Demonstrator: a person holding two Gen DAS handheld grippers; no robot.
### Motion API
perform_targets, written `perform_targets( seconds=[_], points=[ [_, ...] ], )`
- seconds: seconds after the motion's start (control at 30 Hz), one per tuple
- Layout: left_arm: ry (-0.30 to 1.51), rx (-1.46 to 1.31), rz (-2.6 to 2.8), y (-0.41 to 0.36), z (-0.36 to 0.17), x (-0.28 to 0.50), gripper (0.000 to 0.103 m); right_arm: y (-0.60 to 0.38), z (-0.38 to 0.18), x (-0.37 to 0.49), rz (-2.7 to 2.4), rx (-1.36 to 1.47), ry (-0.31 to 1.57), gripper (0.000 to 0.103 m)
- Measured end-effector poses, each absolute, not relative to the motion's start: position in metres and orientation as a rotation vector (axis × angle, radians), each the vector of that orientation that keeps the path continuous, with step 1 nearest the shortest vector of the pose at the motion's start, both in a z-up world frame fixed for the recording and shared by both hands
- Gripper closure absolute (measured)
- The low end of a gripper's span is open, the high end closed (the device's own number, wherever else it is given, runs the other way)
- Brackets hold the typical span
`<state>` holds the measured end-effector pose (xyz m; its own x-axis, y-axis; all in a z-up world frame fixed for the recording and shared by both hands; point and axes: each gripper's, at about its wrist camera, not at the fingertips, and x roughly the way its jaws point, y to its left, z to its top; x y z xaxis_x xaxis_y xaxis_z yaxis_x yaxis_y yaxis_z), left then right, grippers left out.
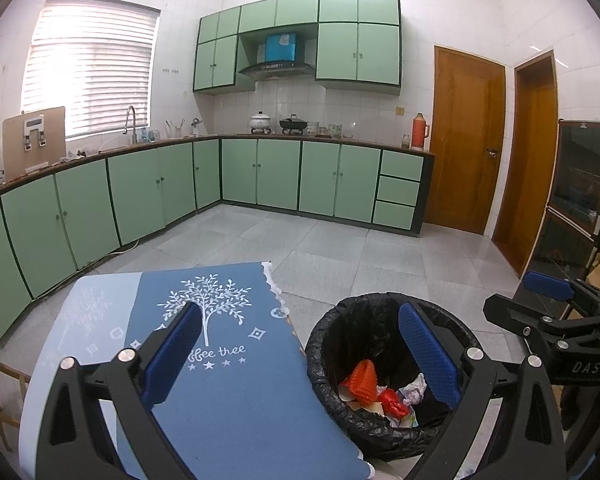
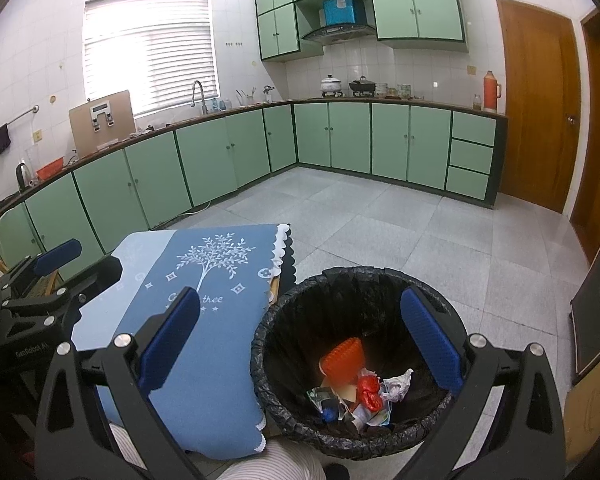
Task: Collect trash
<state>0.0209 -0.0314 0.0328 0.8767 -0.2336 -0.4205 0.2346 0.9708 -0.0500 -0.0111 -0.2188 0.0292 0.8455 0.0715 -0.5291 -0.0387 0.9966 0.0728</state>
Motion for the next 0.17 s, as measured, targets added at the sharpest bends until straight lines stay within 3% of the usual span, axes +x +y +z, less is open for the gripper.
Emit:
perform_targets(
  seconds=[0.17],
  points=[
    [0.443, 0.003, -0.242, -0.0315, 0.0324, 0.0220, 0.006, -0.2213, 0.0276, -0.0099, 0.061, 0.062, 0.566, 0.005]
  ],
)
